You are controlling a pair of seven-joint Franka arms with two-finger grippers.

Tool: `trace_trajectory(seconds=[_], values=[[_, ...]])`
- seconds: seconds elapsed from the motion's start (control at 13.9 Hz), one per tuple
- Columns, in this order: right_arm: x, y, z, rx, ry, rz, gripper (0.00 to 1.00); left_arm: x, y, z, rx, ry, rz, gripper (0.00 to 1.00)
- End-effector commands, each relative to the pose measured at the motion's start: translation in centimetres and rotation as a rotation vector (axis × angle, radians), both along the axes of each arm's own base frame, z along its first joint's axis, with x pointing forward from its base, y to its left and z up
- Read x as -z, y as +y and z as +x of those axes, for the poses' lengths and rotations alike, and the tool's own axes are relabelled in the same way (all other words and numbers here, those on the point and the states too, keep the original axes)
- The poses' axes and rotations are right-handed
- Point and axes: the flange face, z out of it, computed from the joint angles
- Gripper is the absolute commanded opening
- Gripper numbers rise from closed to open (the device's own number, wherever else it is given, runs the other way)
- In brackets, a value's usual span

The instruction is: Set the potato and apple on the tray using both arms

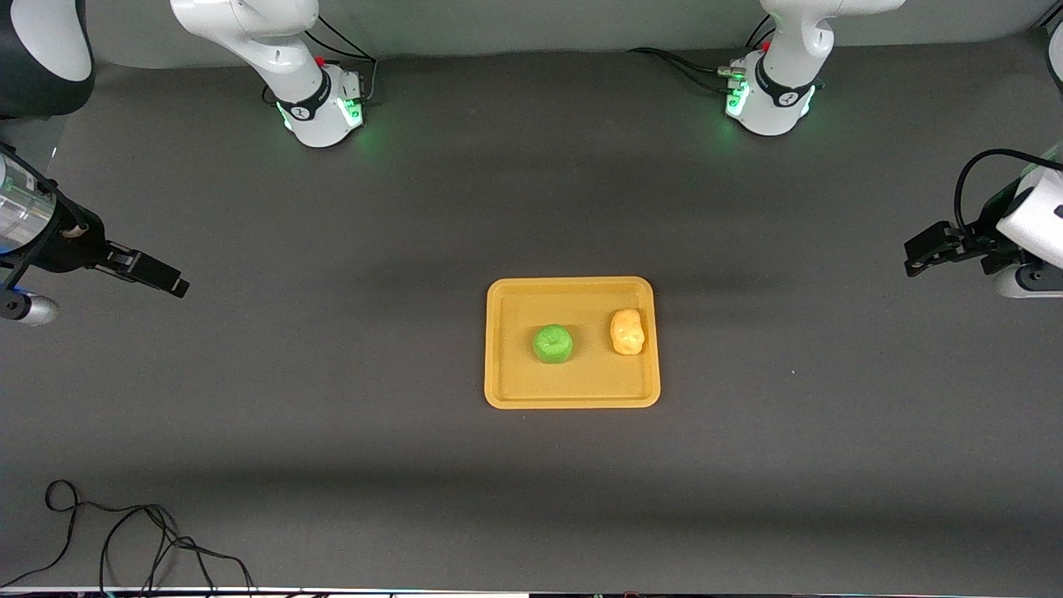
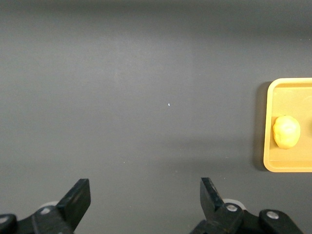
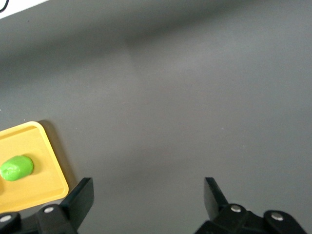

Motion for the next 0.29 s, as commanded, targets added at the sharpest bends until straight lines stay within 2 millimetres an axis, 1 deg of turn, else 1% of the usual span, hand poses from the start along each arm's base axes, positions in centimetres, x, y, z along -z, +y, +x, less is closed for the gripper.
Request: trace_trajectory(seconds=[0.0,0.22], values=[[0.26,-0.11,-0.43,-0.12,-0.001,0.003,1.0,-0.56,-0.43,-1.2,0.02,0.007,-0.007,1.0],[0.03,-0.13,-0.66,-0.133,0.001,0.001,1.0,-0.47,-0.45,-1.17,0.02,0.009,-0.008,1.0]])
